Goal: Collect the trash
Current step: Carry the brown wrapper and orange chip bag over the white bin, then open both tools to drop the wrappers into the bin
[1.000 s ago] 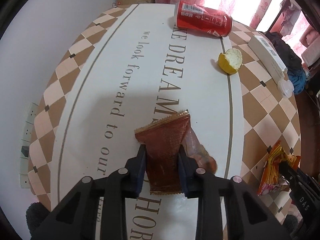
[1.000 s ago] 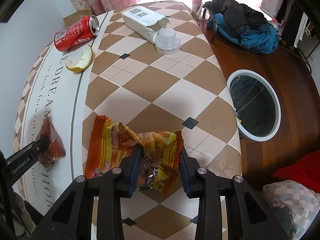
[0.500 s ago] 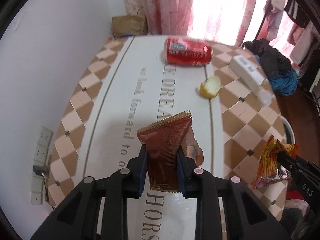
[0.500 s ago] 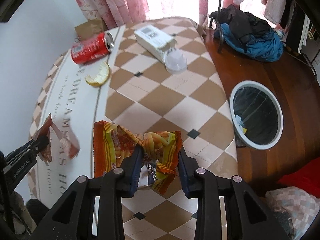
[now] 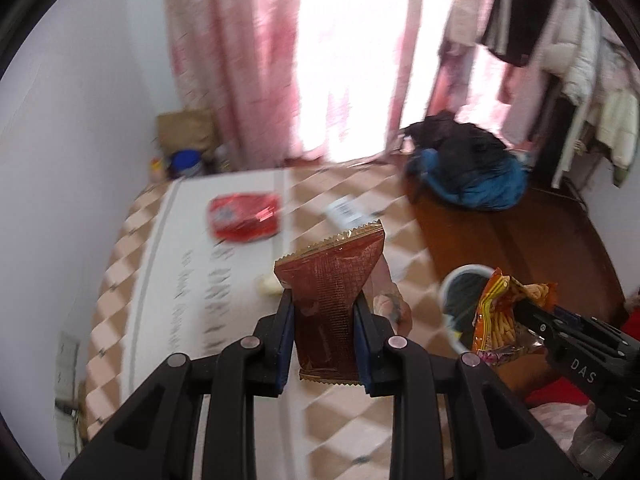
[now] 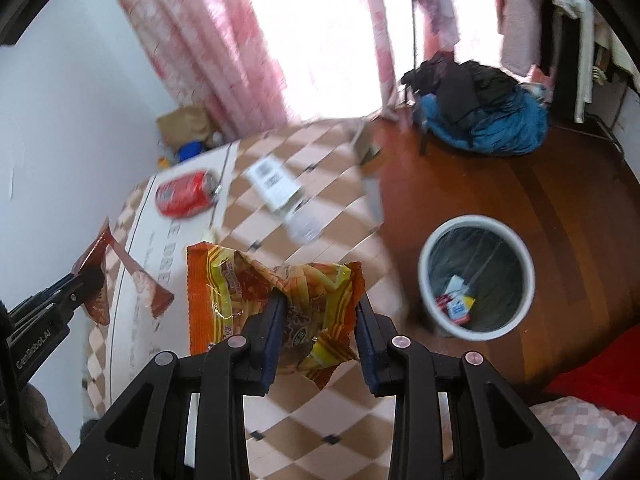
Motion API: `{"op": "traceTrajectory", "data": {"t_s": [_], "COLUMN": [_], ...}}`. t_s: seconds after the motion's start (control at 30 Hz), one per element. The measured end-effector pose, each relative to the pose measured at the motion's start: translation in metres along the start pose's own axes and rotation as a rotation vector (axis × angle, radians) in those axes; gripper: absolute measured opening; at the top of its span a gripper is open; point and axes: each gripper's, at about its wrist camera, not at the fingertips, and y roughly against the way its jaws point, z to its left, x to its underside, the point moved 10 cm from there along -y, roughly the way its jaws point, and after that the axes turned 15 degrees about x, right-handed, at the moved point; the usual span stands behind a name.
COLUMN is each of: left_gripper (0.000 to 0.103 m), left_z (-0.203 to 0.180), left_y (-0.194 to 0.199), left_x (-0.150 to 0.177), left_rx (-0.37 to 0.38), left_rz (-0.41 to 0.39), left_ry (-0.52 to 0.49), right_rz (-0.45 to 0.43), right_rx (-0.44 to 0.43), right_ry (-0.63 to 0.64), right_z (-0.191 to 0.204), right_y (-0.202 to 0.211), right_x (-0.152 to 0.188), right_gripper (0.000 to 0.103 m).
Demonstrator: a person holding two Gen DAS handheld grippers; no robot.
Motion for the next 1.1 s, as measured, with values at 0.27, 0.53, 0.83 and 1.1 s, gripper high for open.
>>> {"op": "traceTrajectory", "data": {"t_s": [0.27, 0.53, 0.83, 1.1], "left_gripper": [0.023, 0.023, 0.025, 0.033], "left_z": [-0.109, -0.181, -0.220, -0.235], "left_y": [-0.070, -0.173, -0.289, -0.331], "left_x": [-0.035, -0.019, 0.039, 0.067], "left_rx": [0.134, 0.193, 0.224, 0.244], "left_rz": [0.045, 0.188, 0.406, 0.536], "left_ry": [-0.091, -0.140, -0.153, -0.157], "right_rz": [-0.049, 0.066, 0.306, 0.415], "right_rx": [0.109, 0.195, 0.209, 0.223], "right_ry": [-0.135, -0.227, -0.304, -0.366], "right_z": [-0.131, -0.239, -0.299, -0.325], "right_y": [-0.001, -0.076, -0.204, -0.275], "right_x": [-0.047, -0.044, 0.018, 0.051], "right_gripper": [0.034, 0.034, 0.034, 0.035]}}
